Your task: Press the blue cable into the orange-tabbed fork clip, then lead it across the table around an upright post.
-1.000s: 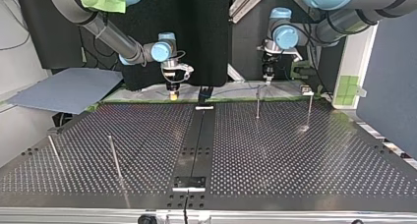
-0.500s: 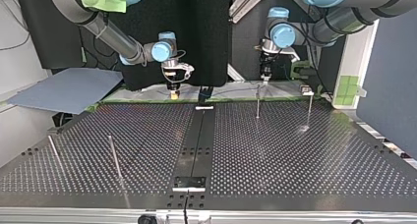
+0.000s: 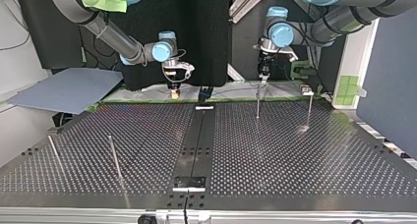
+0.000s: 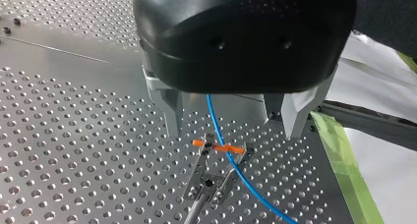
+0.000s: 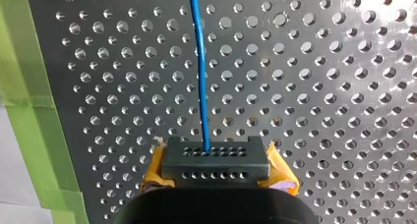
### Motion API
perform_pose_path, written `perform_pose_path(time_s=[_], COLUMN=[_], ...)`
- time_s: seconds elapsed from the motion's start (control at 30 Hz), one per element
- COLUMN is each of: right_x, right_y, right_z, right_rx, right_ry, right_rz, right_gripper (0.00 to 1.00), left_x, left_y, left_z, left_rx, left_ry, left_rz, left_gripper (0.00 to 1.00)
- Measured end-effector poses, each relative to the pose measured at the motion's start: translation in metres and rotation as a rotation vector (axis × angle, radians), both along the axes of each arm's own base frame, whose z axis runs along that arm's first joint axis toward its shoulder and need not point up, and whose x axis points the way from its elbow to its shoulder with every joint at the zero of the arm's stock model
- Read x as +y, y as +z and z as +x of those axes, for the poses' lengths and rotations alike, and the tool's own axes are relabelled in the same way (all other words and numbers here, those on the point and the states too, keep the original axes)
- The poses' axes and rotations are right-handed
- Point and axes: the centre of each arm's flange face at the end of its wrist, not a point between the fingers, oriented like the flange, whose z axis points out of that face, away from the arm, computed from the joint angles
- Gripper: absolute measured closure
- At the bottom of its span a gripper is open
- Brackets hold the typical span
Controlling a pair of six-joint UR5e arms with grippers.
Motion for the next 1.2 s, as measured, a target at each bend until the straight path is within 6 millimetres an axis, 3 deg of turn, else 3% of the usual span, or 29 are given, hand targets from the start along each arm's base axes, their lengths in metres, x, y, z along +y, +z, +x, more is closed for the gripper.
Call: perform_pose_path(time_s=[0.5,1.2], right_x=[0.001,-0.004], right_y=[0.000,0.000], right_z=[0.001,-0.003], right_rx=[0.013,0.016], right_ry=[0.003,-0.005], right_rz=[-0.007,-0.013], right_gripper=[1.00,1.00], left_x=[-0.017,-0.053], left_y=[0.002,0.018], left_z=[-0.002,0.019], left_rx=[-0.012,-0.064], left_ry=[-0.072,-0.095], left_rz=[-0.031,-0.138], left_gripper=[0.00,0.00])
